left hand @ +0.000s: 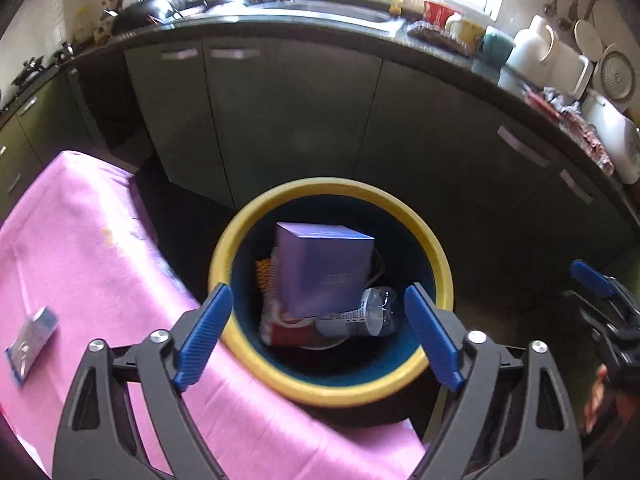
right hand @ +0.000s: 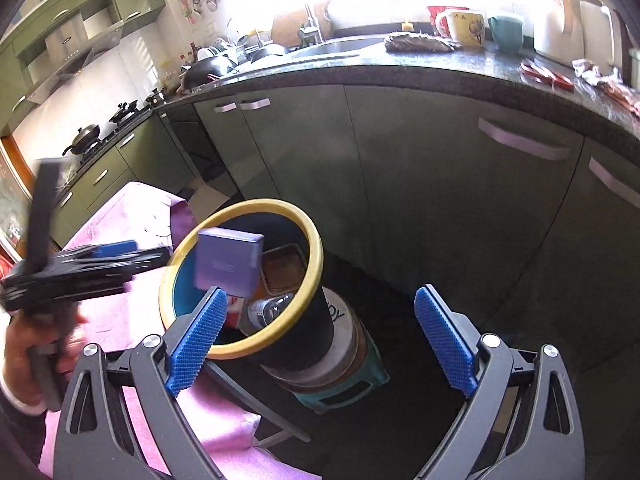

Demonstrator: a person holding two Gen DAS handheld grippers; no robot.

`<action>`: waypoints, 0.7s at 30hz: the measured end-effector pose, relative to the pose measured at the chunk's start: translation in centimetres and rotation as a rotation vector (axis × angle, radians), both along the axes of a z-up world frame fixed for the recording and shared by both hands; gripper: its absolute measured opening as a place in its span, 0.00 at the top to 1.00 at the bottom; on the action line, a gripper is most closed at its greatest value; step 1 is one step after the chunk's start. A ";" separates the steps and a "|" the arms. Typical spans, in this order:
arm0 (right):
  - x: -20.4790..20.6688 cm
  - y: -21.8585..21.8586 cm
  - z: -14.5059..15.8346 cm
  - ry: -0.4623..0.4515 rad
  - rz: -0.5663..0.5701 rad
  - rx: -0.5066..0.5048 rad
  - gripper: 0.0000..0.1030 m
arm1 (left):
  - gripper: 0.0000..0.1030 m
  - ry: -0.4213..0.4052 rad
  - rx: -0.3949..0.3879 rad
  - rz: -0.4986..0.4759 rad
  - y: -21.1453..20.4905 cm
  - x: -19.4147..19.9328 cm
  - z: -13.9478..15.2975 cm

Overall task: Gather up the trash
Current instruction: 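Grasp the silver tube packet with the blue cap with the right gripper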

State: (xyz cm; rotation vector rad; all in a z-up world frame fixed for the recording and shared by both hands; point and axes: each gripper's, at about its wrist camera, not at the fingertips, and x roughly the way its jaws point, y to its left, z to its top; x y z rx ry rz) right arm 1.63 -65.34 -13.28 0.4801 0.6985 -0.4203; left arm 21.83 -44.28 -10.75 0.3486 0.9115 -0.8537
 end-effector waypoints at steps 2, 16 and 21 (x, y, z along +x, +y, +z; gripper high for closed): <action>0.3 -0.2 -0.6 0.003 0.005 0.028 0.09 | 0.13 -0.008 -0.045 0.011 2.7 -0.7 1.1; 10.6 10.0 0.6 0.003 0.472 0.023 0.09 | 0.09 -0.026 -0.164 0.249 24.4 -5.3 2.1; 17.1 16.9 1.4 -0.001 0.764 -0.063 0.09 | 0.09 -0.063 -0.160 0.374 30.9 -5.9 2.8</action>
